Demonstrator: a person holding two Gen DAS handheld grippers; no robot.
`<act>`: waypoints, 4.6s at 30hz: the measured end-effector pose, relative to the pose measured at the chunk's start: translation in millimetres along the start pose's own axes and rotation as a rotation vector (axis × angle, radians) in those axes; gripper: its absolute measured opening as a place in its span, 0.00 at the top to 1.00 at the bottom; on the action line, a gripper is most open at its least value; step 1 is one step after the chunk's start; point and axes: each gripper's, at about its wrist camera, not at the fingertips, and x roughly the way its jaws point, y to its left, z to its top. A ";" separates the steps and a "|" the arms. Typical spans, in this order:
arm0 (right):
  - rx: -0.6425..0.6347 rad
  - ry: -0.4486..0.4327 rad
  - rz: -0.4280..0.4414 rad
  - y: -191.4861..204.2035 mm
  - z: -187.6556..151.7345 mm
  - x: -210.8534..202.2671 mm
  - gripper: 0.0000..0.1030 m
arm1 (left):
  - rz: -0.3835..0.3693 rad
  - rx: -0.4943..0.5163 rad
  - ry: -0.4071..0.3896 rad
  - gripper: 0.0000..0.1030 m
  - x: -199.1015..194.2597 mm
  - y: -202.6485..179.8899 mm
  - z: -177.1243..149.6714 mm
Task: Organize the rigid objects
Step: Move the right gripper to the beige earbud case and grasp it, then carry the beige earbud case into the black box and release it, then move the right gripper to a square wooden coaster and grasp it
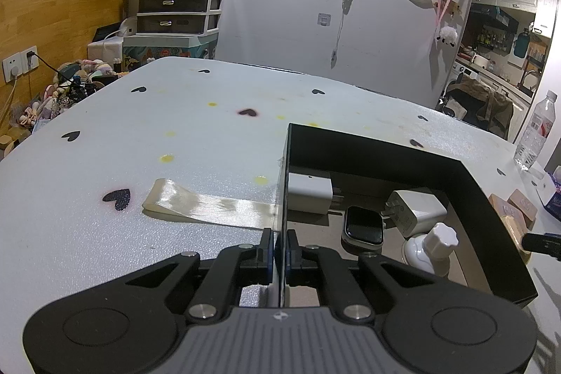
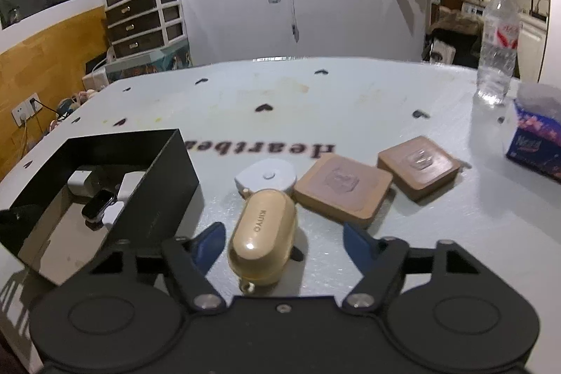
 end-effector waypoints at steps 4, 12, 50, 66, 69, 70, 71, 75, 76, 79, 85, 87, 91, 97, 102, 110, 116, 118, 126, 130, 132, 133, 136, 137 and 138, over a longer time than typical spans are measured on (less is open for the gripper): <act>0.051 0.039 0.015 3.4 8.0 17.6 0.41 | -0.002 -0.001 0.000 0.94 0.0 0.1 0.1; 0.078 0.119 0.000 7.8 11.5 38.9 0.54 | 0.000 0.000 0.000 0.94 0.0 0.0 0.2; -0.059 0.336 0.321 201.8 43.4 78.4 0.56 | -0.009 -0.001 -0.001 0.94 -1.0 3.0 0.2; -0.011 0.362 0.370 193.0 45.3 72.3 0.52 | -0.009 -0.007 -0.002 0.94 -0.9 3.3 -0.4; -0.005 0.354 0.377 186.6 45.9 66.6 0.52 | -0.009 -0.008 -0.003 0.94 -1.1 3.5 -0.6; -0.008 0.350 0.377 185.6 46.2 64.8 0.53 | -0.009 -0.007 -0.003 0.94 -1.1 3.6 -0.7; -0.014 0.343 0.377 184.4 46.5 62.5 0.56 | -0.009 -0.008 -0.003 0.94 -1.1 3.6 -0.6; -0.022 0.321 0.353 178.1 46.3 55.3 0.81 | -0.009 -0.008 -0.003 0.94 -1.1 3.5 -0.7; -0.013 0.320 0.347 175.8 46.5 55.4 0.84 | -0.009 -0.008 -0.003 0.94 -1.1 3.8 -0.6; 0.009 0.321 0.329 171.3 46.6 59.0 0.86 | -0.010 -0.009 -0.002 0.94 -1.0 4.0 -0.7; -0.027 0.367 0.349 181.9 37.7 66.1 0.92 | -0.006 -0.006 -0.003 0.94 -1.0 3.6 -0.7; -0.047 0.359 0.341 185.4 36.5 63.7 0.92 | -0.002 -0.001 -0.004 0.95 -1.1 3.0 -0.9; -0.023 0.358 0.361 179.1 39.0 62.7 0.88 | -0.007 -0.006 -0.004 0.94 -0.5 3.6 -1.4; -0.039 0.315 0.379 170.8 41.3 45.5 0.79 | -0.007 -0.008 -0.004 0.94 -0.1 4.0 -1.7; -0.091 0.249 0.355 161.7 38.4 23.8 0.71 | -0.007 -0.007 -0.003 0.94 0.2 4.2 -1.7; -0.164 0.140 0.305 145.4 31.9 -5.5 0.42 | -0.007 -0.008 -0.003 0.94 0.1 4.2 -1.7; -0.162 0.098 0.282 131.1 25.5 -20.5 0.24 | -0.007 -0.006 -0.003 0.94 0.1 4.5 -1.7; -0.170 0.087 0.282 128.2 23.3 -25.1 0.19 | -0.006 -0.006 -0.003 0.94 0.1 5.5 -1.6; -0.203 0.014 0.232 115.6 13.0 -43.3 0.00 | -0.007 -0.007 -0.003 0.94 0.0 5.5 -1.5; -0.195 -0.017 0.195 103.9 8.8 -50.1 0.00 | -0.007 -0.007 -0.003 0.94 0.1 5.5 -1.4; -0.182 -0.017 0.176 96.3 7.4 -50.7 0.00 | -0.006 -0.006 -0.003 0.94 0.1 5.3 -1.4; -0.175 -0.016 0.167 91.2 6.7 -51.0 0.00 | -0.006 -0.007 -0.003 0.94 0.0 5.3 -1.6; -0.152 -0.022 0.118 74.0 2.3 -50.8 0.00 | -0.007 -0.007 -0.003 0.94 0.0 5.5 -1.5; -0.145 -0.026 0.100 69.0 -0.3 -51.0 0.00 | -0.007 -0.007 -0.003 0.94 0.0 5.3 -1.5; -0.140 -0.033 0.083 64.0 -3.1 -51.0 0.00 | -0.006 -0.006 -0.003 0.94 0.1 5.3 -1.4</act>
